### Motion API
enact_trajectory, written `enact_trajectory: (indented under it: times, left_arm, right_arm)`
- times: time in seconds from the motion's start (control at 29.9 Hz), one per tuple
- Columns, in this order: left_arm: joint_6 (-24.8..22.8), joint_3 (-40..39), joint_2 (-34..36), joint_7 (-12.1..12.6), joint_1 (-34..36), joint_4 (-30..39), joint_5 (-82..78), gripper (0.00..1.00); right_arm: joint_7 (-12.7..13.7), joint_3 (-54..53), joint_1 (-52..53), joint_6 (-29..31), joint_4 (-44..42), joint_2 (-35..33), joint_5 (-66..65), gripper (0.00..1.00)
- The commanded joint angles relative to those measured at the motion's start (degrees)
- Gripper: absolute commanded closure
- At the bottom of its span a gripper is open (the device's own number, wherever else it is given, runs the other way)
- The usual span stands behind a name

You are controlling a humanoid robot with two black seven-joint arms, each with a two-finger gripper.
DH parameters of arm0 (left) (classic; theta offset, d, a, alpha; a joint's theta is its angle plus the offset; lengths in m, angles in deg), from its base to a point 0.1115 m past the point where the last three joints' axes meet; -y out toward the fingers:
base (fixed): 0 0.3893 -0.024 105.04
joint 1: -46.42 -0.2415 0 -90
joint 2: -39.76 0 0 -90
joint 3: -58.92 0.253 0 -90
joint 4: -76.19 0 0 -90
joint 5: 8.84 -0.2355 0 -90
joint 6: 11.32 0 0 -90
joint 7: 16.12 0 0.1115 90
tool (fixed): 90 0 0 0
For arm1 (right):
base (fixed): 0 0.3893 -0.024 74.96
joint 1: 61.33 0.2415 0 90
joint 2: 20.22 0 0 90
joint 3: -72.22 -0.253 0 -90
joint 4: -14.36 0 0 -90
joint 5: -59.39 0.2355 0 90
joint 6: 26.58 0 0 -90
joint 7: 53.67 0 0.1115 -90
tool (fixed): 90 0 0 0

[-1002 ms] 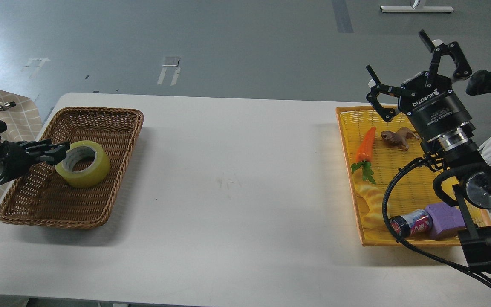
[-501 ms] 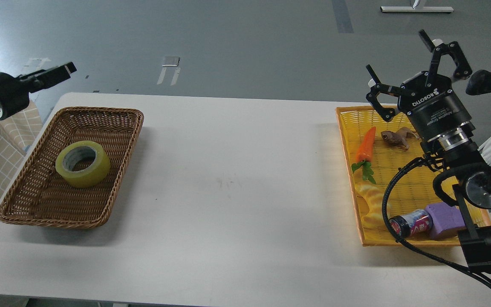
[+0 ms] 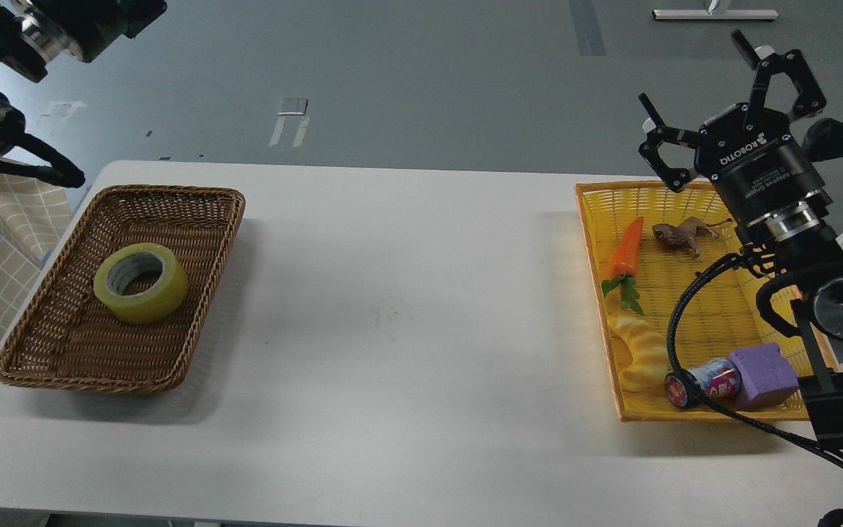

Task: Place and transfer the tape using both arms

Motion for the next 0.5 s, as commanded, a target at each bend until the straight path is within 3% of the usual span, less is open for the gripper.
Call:
enact_trajectory:
  times: [0.0, 0.47]
  left_arm:
    - [-6.0, -2.4, -3.7, 0.0, -1.0, 0.2, 7.2, 0.02]
    - [-7.7, -7.8, -14.8, 0.0, -10.8, 6.4, 11.8, 0.02]
  right_arm:
    - [0.0, 0.1, 2.4, 0.0, -2.4, -1.6, 0.0, 0.00]
    - [0.1, 2.5, 9.0, 0.0, -8.4, -2.5, -0.5, 0.00]
